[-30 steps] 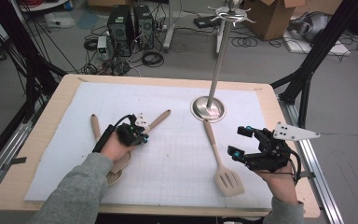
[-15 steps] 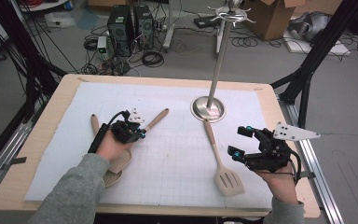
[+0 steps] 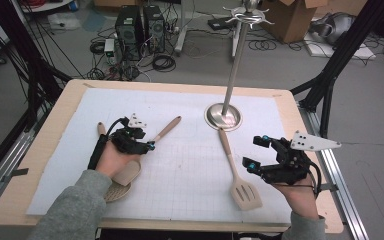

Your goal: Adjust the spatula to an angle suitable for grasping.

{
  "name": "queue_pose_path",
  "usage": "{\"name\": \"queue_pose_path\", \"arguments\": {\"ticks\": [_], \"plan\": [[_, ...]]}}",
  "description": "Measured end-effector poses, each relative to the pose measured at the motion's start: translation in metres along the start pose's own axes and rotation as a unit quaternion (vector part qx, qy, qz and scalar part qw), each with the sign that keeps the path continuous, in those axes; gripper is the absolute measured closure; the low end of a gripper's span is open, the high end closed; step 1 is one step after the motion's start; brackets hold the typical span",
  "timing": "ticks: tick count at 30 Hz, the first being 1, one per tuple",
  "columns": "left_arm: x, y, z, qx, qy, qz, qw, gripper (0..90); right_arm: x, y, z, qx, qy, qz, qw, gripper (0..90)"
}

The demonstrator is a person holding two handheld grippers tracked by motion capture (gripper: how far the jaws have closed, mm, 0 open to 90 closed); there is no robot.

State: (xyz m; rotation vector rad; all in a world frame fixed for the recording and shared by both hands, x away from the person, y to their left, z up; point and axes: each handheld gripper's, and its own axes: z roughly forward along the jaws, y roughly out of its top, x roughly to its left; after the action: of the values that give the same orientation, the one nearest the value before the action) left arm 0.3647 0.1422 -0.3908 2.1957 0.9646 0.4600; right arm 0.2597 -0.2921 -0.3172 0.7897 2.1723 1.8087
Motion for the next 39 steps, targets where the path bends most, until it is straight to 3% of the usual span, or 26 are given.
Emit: {"name": "queue_pose_path", "arguments": {"ticks": [5,7,8,13,27,39], "plan": [[0.004,-0.001,0.002,0.014,-0.023,-0.039,0.9989,23.4,0.000,0.000,0.000,-0.001,0.001,0.002,1.0000,14.9],[0.004,-0.001,0.003,0.019,-0.025,-0.055,0.9980,13.6,0.000,0.000,0.000,-0.001,0.001,0.003,1.0000,14.9],[0.005,-0.001,0.003,0.021,-0.025,-0.055,0.9979,12.8,0.000,0.001,0.000,-0.001,0.002,0.001,1.0000,14.9],[0.005,-0.002,0.005,0.022,-0.037,-0.071,0.9966,12.8,0.001,0.001,-0.001,-0.002,0.003,0.001,1.0000,14.9],[0.007,-0.004,0.020,0.055,-0.029,-0.070,0.9957,13.9,-0.002,-0.001,-0.006,-0.007,-0.004,0.008,0.9999,14.8],[0.007,-0.005,0.028,0.067,-0.024,-0.069,0.9951,15.5,-0.003,-0.002,-0.008,-0.005,-0.005,0.010,0.9999,14.9]]}}
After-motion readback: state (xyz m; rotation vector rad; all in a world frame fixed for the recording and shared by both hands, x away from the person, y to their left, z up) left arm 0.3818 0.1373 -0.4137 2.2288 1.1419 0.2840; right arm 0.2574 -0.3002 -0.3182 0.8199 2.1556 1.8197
